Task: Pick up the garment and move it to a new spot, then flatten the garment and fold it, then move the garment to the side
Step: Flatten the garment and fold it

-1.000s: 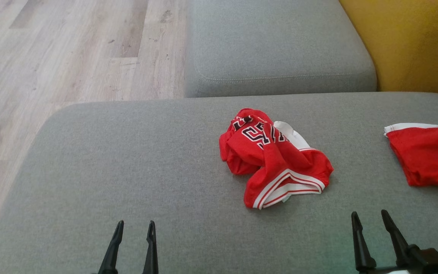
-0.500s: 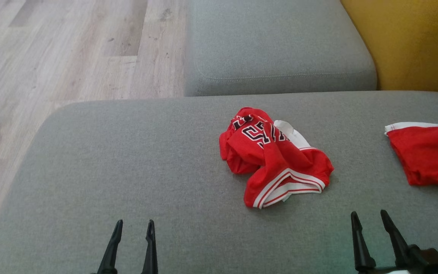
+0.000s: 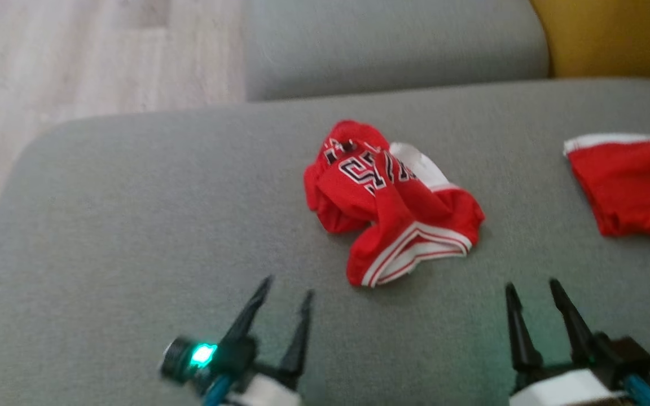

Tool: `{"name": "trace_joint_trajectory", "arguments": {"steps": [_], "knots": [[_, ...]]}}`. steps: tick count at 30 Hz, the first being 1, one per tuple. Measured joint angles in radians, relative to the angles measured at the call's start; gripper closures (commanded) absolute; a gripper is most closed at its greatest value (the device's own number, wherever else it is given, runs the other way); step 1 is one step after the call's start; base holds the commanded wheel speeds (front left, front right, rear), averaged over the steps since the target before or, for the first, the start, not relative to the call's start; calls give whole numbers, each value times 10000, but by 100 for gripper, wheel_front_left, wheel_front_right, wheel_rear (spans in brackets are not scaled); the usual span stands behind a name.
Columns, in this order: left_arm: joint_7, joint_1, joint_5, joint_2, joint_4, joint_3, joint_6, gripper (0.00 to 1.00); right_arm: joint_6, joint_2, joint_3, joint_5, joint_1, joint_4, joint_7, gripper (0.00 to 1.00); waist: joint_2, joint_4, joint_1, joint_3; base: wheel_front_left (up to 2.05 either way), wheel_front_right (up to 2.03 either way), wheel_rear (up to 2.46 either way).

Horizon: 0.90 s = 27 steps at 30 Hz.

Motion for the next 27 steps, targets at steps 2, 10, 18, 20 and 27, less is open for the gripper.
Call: {"name": "trace_joint_trajectory", "arguments": {"steps": [2, 10, 18, 20, 27], "knots": [[2, -384, 0, -6, 305, -288, -61, 0, 0, 0, 79, 2, -119, -35, 0, 0, 0, -68, 0, 166, 0, 0, 0], [0, -3187, -171, -21, 2575, -2265, -495, 0, 0, -6, 267, 86, -1427, -148, 0, 0, 0, -769, 2, 1633, 0, 0, 0], [0, -4290, -968, -31, 4067, -3561, -332, 16, 0, -8, 443, 174, -1733, -140, 0, 0, 0, -1760, 0, 2477, 0, 0, 0], [0, -4523, -1193, -25, 4307, -3674, -157, 80, 0, -8, 462, 176, -1767, -140, 0, 0, 0, -1978, 0, 2595, 0, 0, 0], [2, -5169, -1655, -13, 2460, -4188, -102, 100, 0, -8, 470, 376, -1890, -96, 0, 0, 0, -2461, -2, 2448, 0, 0, 0]]}}
